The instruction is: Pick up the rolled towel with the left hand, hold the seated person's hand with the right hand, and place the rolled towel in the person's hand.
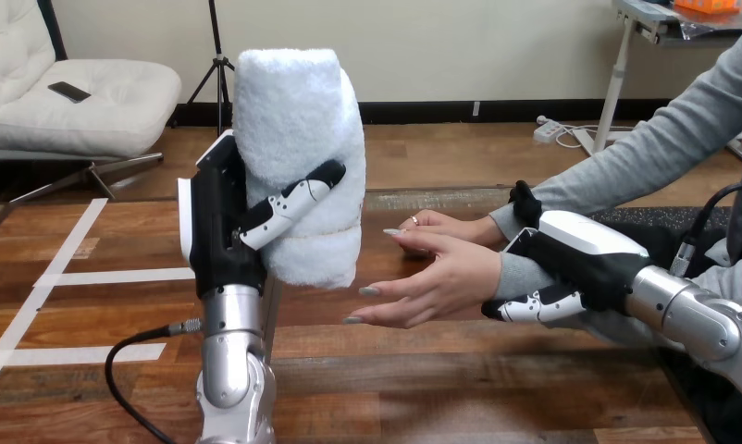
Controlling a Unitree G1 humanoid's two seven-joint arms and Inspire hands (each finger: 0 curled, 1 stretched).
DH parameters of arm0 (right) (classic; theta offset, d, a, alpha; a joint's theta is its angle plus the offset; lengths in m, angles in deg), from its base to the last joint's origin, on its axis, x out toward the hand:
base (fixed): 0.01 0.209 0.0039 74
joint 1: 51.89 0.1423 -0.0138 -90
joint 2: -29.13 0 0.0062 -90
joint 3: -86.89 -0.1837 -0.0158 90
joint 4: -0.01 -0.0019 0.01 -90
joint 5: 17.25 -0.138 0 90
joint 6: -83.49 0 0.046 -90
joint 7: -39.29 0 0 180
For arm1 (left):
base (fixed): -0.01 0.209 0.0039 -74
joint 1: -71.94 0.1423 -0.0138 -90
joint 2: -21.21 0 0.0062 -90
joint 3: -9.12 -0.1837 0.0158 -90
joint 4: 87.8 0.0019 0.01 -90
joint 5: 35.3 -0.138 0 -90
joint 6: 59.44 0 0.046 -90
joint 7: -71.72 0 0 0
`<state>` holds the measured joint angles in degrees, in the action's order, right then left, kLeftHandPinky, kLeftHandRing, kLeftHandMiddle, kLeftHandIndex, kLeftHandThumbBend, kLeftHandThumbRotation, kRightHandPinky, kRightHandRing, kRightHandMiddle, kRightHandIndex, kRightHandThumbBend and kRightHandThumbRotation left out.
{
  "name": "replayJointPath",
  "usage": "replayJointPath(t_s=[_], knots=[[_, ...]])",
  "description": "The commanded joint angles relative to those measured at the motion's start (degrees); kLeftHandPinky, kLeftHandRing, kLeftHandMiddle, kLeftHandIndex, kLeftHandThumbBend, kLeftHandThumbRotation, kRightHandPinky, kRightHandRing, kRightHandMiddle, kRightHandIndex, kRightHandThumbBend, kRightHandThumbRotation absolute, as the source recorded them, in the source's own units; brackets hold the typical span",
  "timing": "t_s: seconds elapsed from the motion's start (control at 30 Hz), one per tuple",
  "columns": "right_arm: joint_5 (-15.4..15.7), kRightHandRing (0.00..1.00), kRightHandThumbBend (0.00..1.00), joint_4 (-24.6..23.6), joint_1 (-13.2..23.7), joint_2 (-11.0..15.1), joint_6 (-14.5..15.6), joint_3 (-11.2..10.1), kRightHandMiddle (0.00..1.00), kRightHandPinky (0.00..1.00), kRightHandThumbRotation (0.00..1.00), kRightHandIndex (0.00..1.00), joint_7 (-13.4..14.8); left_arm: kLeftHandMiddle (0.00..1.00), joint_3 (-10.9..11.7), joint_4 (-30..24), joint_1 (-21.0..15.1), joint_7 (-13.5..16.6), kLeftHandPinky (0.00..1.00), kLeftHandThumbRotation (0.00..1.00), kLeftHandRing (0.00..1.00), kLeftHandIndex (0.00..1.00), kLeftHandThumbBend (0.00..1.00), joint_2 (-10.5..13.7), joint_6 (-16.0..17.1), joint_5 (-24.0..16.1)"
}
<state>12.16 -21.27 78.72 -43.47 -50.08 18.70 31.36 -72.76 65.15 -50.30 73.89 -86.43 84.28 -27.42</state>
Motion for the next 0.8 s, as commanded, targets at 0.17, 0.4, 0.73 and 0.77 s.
replayJointPath(t_s=[0.17, 0.4, 0.73, 0.77], knots=[[-3.46, 0.2, 0.47, -4.26, 0.58, -1.2, -1.9, -2.67, 0.26, 0.16, 0.46, 0.26, -0.29, 0.42, 1.43, 2.25, -8.8, -1.97, 0.33, 0.0, 0.38, 0.42, 0.62, -0.26, 0.41, 0.32], [-3.48, 0.2, 0.46, -5.02, 0.51, -1.05, -1.73, -2.72, 0.26, 0.16, 0.45, 0.27, -0.26, 0.42, 1.92, 3.59, -9.5, -2.24, 0.33, 0.0, 0.38, 0.42, 0.64, -0.24, 0.35, -0.2], [-4.2, 0.2, 0.47, -6.08, 0.71, -1.12, -0.45, -2.98, 0.26, 0.16, 0.46, 0.27, -1.38, 0.42, 2.18, 3.92, -9.37, -3.2, 0.33, 0.0, 0.38, 0.42, 0.64, -0.99, 0.94, -0.28], [-4.25, 0.2, 0.47, -6.18, 0.72, -1.11, -0.42, -2.97, 0.26, 0.16, 0.46, 0.27, -1.43, 0.42, 2.19, 3.91, -9.32, -3.28, 0.33, 0.0, 0.38, 0.42, 0.64, -1.04, 0.98, -0.29]])
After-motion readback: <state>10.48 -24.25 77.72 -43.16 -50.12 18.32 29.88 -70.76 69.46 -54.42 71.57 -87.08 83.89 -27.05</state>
